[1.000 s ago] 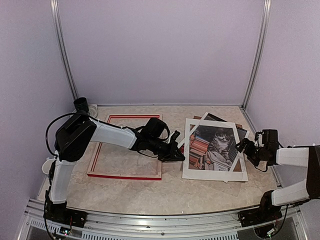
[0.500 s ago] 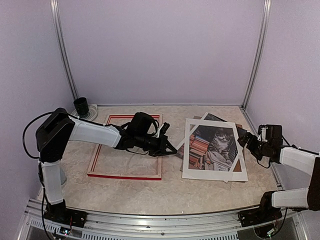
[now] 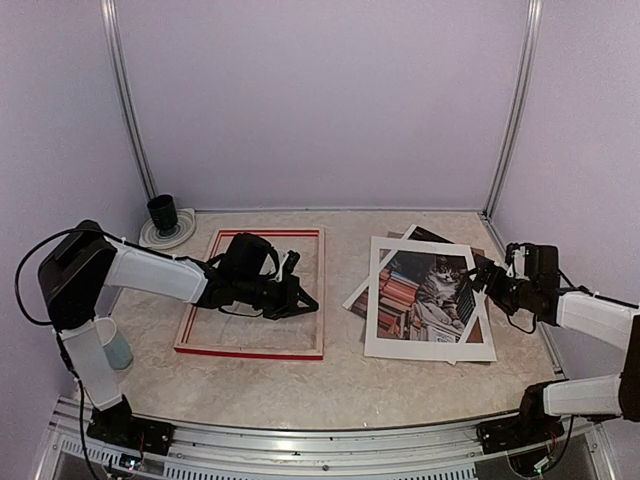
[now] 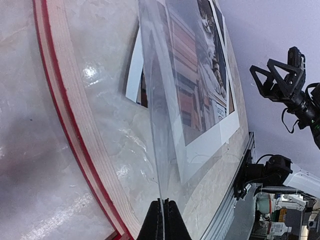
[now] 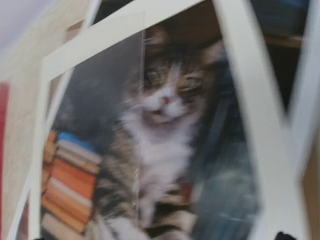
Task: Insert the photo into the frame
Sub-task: Pick up the glass panel from the mat board, then place the glass panel in the frame body.
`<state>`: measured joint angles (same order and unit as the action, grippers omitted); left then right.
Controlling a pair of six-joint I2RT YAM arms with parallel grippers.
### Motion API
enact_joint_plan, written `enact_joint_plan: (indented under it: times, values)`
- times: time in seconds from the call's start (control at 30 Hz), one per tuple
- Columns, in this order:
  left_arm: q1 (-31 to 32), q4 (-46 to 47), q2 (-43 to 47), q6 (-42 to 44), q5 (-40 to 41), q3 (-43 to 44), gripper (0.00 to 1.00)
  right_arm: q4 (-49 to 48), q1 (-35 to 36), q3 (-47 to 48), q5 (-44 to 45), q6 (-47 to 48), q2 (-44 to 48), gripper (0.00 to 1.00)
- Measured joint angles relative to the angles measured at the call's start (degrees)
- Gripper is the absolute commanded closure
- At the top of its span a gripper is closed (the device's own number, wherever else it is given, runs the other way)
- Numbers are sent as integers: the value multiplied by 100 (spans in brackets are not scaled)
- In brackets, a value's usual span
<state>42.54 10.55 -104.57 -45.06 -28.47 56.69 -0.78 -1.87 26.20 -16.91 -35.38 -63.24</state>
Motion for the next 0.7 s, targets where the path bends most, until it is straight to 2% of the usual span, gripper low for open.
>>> enact_joint_plan:
  times: [0.37,0.7]
  values:
    - [-328,101,732,-129,249,-863,100,-188,1554,831,415,-2,-988,2]
    - [-911,-55,1421,-50,376,-1475,100,-295,2345,1679,538,-7,-1917,1]
